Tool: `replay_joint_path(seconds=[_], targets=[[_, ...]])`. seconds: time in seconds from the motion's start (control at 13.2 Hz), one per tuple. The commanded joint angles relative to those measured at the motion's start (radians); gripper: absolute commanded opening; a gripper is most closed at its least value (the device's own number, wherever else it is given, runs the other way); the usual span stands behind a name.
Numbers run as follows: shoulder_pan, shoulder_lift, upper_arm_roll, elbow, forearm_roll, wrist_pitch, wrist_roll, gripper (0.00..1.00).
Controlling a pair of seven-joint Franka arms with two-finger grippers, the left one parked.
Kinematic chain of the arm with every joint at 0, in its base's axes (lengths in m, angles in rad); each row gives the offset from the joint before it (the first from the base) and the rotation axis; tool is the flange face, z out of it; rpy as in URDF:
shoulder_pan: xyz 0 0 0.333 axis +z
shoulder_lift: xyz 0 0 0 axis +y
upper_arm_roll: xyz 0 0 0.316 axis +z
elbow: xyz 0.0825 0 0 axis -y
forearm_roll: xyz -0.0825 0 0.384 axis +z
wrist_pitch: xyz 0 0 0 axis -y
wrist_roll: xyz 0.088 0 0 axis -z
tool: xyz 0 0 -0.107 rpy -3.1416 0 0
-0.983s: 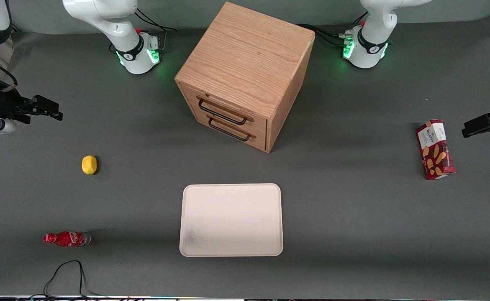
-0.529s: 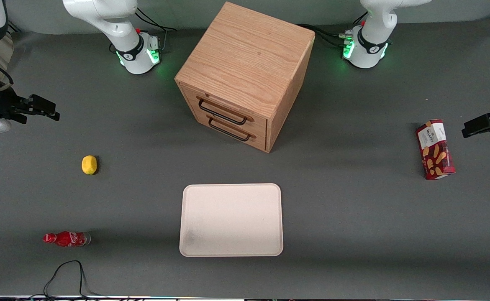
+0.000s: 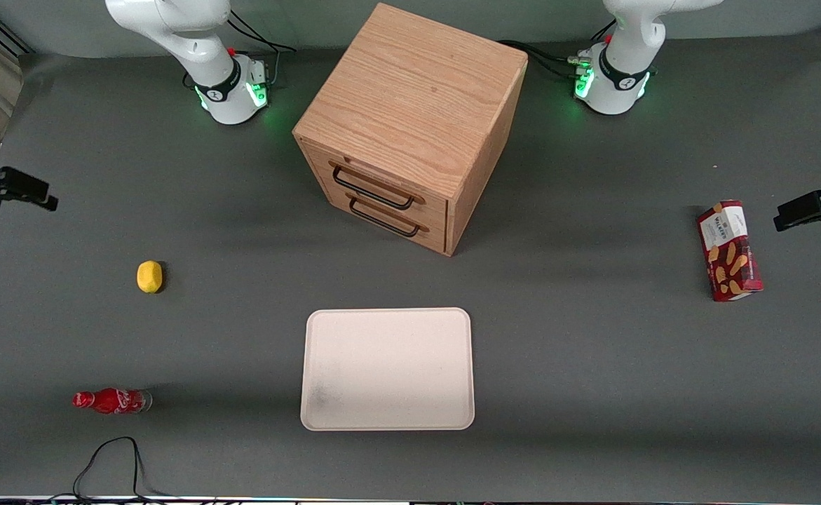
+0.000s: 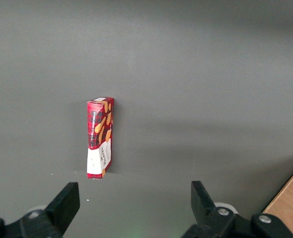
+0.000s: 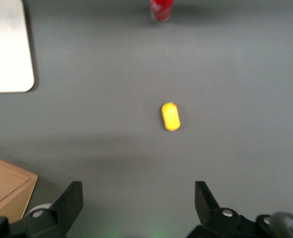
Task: Place coke bottle on tray
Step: 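Move the right gripper down toward the red Coca-Cola bottle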
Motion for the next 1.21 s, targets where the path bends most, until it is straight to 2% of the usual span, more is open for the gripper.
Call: replay_joint_path(seconds=[0.0, 0.15, 0.38, 0.68, 1.13], targets=[[-0.02, 0.195, -0.033, 0.224, -0.006, -0.029, -0.089, 1.0], [-0.066, 0.327, -0.031, 0.355, 0.001, -0.019, -0.102, 1.0], [-0.071, 0.493, -0.022, 0.491, 0.003, 0.013, -0.105, 1.0], [-0.071, 0.608, 0.003, 0.494, 0.006, 0.164, -0.21, 1.0], [-0.073, 0.745, 0.032, 0.525, 0.057, 0.373, -0.212, 1.0]])
